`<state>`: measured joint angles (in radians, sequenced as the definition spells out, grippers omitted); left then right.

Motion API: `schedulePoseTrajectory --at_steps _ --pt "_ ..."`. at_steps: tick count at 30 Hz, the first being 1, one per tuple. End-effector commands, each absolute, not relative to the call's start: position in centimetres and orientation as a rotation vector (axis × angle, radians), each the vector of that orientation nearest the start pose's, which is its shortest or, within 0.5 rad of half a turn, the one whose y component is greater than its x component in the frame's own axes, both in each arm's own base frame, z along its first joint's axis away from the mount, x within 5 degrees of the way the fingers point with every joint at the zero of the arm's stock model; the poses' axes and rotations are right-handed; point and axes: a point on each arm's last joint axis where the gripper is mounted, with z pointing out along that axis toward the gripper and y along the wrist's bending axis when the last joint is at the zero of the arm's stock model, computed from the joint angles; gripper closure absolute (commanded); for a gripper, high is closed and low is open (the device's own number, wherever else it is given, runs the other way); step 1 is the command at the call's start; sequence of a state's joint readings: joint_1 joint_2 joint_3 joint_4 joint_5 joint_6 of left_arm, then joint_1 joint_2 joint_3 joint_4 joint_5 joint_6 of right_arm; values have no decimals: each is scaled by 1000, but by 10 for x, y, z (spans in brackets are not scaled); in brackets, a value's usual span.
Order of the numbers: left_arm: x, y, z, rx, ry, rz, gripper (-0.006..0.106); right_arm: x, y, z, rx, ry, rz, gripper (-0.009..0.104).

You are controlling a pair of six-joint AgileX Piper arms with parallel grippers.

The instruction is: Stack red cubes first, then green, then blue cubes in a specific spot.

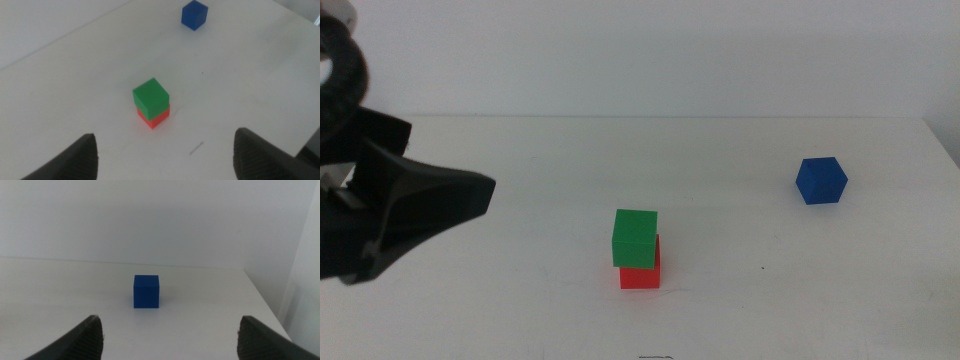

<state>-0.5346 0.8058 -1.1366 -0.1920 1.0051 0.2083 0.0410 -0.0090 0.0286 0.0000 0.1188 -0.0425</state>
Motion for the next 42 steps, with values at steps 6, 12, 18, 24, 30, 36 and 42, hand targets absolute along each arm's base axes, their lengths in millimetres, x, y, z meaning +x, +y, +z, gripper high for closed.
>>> schedulePoseTrajectory --at_steps 6,12,18,24,30,36,42 --pt "107 -79 447 680 1849 -458 9 54 2 208 -78 1502 -30 10" --pt "108 -80 450 665 1820 -461 9 54 2 208 -115 1495 -72 10" --pt "108 -80 450 665 1821 -461 9 54 2 211 -123 1464 -83 10" --pt "108 -79 449 668 1825 -455 9 57 2 224 -34 1592 26 10" --pt "108 -79 449 668 1826 -455 9 92 5 285 76 1802 137 10" --pt "108 -79 449 668 1826 -455 9 137 7 322 85 1855 139 10" --pt "108 -79 449 668 1826 -455 9 169 8 314 137 1888 178 10"
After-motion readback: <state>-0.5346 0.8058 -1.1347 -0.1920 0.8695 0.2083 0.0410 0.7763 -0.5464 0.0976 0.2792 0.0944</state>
